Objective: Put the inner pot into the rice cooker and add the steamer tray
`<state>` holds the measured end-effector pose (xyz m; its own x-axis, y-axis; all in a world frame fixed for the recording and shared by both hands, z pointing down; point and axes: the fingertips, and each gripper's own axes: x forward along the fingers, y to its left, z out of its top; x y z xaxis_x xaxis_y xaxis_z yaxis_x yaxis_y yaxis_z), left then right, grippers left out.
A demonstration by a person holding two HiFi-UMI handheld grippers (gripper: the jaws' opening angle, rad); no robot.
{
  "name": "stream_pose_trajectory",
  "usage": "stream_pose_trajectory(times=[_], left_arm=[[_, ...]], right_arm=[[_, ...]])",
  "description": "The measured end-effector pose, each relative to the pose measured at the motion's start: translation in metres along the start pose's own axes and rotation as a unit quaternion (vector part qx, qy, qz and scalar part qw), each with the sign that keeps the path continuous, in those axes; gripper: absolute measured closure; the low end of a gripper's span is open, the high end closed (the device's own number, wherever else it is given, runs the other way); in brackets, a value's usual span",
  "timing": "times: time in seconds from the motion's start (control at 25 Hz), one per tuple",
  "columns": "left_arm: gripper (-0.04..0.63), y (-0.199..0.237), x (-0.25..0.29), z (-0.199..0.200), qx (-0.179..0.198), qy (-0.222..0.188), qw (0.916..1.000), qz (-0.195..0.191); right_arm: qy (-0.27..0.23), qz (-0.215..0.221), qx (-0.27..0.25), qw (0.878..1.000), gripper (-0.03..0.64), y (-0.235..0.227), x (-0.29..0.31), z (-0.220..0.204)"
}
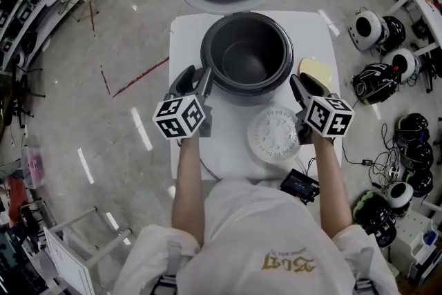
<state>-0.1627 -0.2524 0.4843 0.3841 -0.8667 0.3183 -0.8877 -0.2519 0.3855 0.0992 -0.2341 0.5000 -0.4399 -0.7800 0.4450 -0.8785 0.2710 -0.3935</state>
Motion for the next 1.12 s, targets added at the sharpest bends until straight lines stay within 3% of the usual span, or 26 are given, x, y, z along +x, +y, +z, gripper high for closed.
stream_pose_trajectory(times=[0.48,1.12], left_arm=[[0.362,-0.057,-0.079,-0.061,-0.013,0.022,0.9997,0.007],[0.382,-0.095,-0.09,-0.147,-0.016,0.097,0.995,-0.017]], right_arm=[[0.005,0.02,-0.007,1.0,0.479,0.005,-0.082,-0.049],[0.048,-0.003,0.025,0.999,0.477,-0.027,-0.125,-0.124]])
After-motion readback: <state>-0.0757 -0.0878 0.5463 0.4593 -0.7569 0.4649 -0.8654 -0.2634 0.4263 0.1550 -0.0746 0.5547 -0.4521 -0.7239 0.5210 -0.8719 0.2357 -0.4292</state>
